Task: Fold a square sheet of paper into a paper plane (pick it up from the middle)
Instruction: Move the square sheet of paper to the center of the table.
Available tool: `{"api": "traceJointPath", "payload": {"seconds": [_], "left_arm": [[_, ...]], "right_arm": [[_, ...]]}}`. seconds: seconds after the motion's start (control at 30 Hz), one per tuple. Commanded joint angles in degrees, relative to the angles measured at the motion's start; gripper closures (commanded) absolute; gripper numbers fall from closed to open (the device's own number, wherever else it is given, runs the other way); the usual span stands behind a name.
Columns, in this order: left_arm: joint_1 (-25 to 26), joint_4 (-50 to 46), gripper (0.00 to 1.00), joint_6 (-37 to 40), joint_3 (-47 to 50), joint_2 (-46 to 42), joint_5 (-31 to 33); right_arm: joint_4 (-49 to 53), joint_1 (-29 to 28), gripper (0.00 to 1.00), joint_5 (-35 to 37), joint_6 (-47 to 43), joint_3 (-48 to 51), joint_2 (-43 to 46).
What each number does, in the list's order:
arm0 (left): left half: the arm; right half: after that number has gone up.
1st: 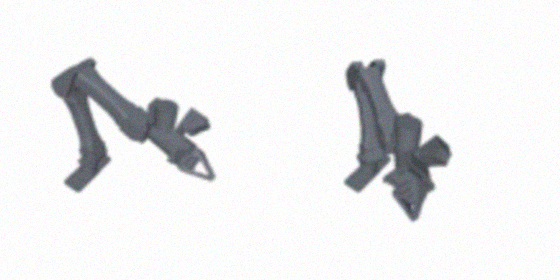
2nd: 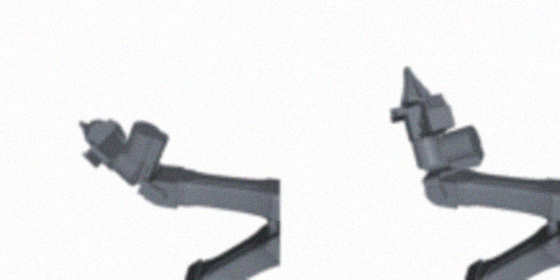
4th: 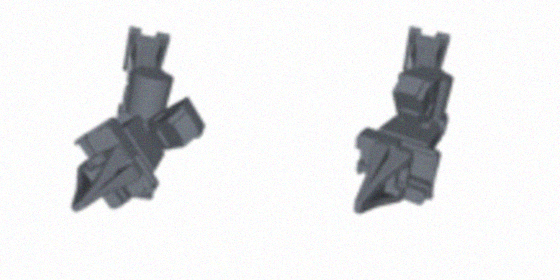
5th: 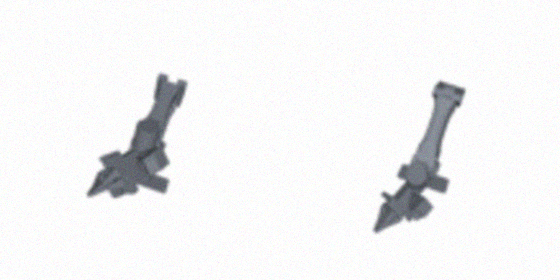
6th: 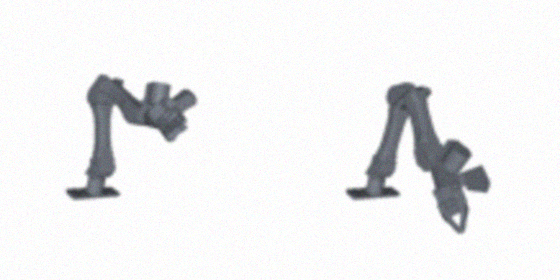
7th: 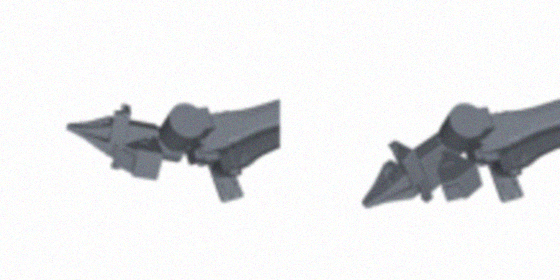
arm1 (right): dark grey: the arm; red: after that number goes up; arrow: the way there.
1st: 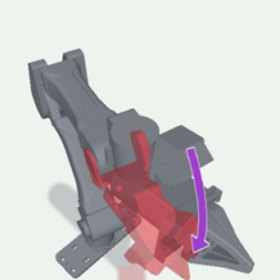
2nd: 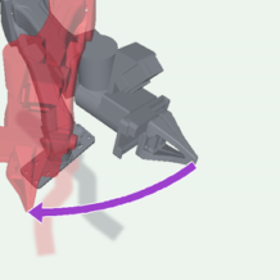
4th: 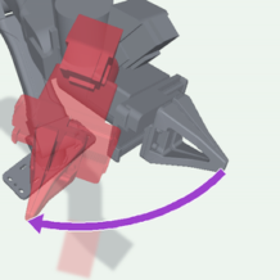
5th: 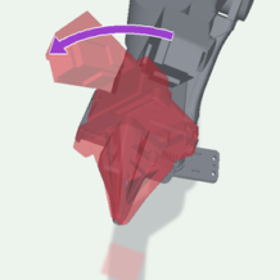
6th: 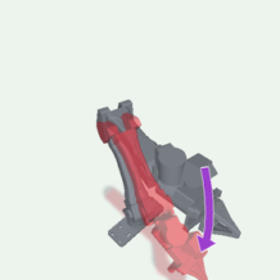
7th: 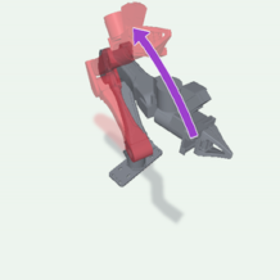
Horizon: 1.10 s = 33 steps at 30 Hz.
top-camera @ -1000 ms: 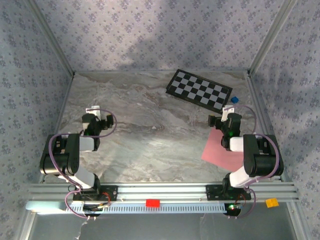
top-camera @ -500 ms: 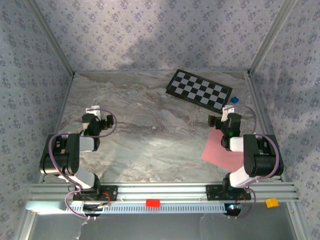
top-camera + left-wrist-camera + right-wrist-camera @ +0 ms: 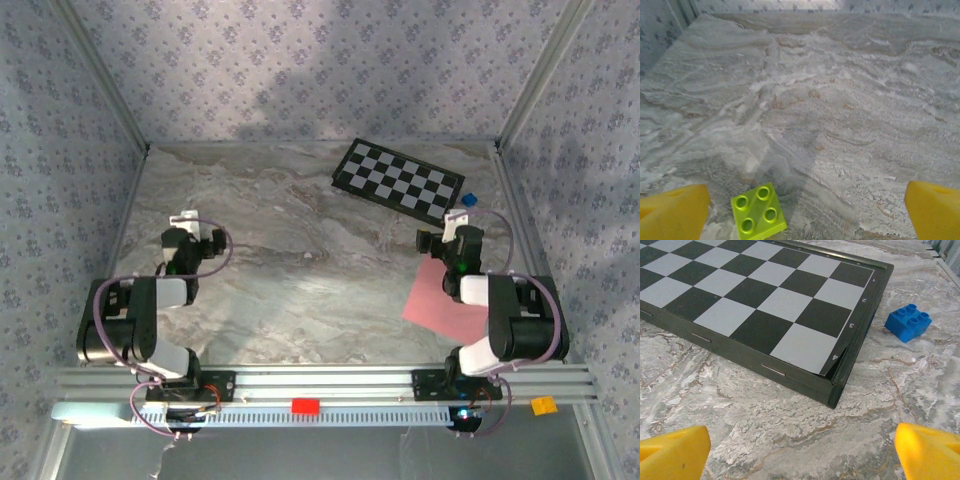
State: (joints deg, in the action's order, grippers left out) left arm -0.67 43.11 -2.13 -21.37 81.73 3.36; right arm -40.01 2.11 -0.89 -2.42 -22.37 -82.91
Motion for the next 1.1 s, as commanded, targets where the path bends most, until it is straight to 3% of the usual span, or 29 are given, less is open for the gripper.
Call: {"api": "traceJointPath", "payload": {"seconds": [0.0, 0.13, 0.23, 0.3, 0.4, 0.57, 0.67, 0.9, 1.07], "left_arm": [[-1.0, -9.2, 0.00, -4.0, -2.1, -7.7, 2.6], [-1.6, -18.8, 0.00, -8.0, -3.3, -17.0, 1.7], [-1.6, -28.9, 0.00, -15.8, -6.0, -23.2, 3.4], [-1.5, -40.6, 0.00, -23.2, -10.0, -26.7, 5.2], [-1.7, -56.2, 0.00, -32.0, -14.2, -30.3, 4.5], [-1.9, -56.9, 0.00, -35.6, -12.2, -33.4, -19.6], [0.2, -54.6, 0.00, -41.2, -9.1, -34.8, -27.4], [15.5, -57.9, 0.00, -43.3, -7.2, -36.1, -19.3], [21.5, -57.7, 0.00, -44.8, -6.6, -35.7, -17.0]], "right_arm": [[10.3, -0.2, 0.03, 0.4, 0.9, -3.9, 5.6], [23.2, 0.0, 0.01, 1.2, 4.0, -7.4, 12.1], [36.6, 0.5, 0.00, 1.7, 9.7, -11.5, 16.5], [46.4, 1.4, 0.01, 5.8, 21.4, -14.7, 18.5], [58.5, 6.3, 0.00, -5.8, 24.9, -18.6, 19.0], [68.1, 14.4, 0.00, -18.4, 32.5, -18.4, 20.7], [74.2, 16.0, 0.02, -19.0, 33.6, -17.8, 22.2], [76.1, 16.3, 0.07, -19.4, 33.4, -11.9, 23.6], [75.2, 16.2, 0.11, -21.4, 32.5, -10.6, 20.8]]}}
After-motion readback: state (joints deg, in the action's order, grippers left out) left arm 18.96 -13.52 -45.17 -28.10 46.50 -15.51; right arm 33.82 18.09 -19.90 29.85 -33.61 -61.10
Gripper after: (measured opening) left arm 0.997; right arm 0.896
